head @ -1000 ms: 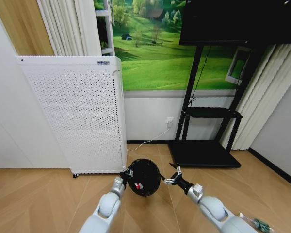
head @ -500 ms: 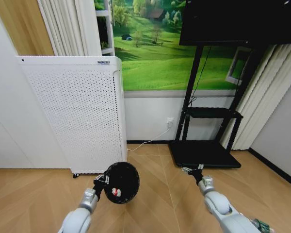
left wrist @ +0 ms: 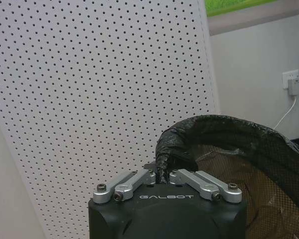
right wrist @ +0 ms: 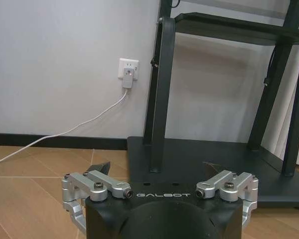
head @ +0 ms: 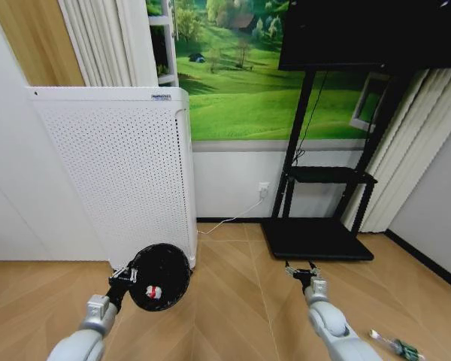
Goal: Pick up the trash bin and place the garbage on the floor into it.
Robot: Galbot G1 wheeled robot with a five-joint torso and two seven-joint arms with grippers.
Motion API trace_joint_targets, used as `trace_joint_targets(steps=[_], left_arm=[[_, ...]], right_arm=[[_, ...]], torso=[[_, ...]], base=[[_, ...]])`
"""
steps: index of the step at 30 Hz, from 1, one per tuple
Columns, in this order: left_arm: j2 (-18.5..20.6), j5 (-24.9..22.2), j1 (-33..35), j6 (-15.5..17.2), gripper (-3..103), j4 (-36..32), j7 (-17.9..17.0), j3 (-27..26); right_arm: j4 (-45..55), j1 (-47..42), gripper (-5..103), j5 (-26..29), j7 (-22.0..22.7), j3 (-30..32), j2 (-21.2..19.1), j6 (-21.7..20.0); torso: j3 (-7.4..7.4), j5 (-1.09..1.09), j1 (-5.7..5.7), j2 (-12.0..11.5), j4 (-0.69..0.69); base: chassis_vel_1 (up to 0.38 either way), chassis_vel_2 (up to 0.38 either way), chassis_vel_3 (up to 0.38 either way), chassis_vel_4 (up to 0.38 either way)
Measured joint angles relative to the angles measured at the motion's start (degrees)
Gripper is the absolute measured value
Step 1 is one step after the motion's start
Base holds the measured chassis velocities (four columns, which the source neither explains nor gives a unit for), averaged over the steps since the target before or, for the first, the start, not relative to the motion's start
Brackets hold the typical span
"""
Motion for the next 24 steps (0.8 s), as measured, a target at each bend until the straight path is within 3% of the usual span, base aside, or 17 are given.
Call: trace_joint_targets(steps=[12, 24], left_arm=[[-0.51, 0.51, -0.56, -0.53, 6, 1.07, -0.19, -0.04], [-0.81, 0.53, -1.15, -0.66, 6, 1.73, -0.23, 0.5]], right_arm=[[0.34, -0.12, 100, 2.03, -0.55, -0.09, -0.38, 0.08], [-0.59, 0.34, 100, 2.22, -1.5, -0.55, -0.74, 0.4]], torso=[[0.0, 0.01, 0.0, 0.0, 0.03], [0.0, 0.03, 0.0, 0.0, 0.05]], base=[[-0.016, -0.009, 0.008, 0.003], [-0.174, -0.156, 0.164, 0.178]])
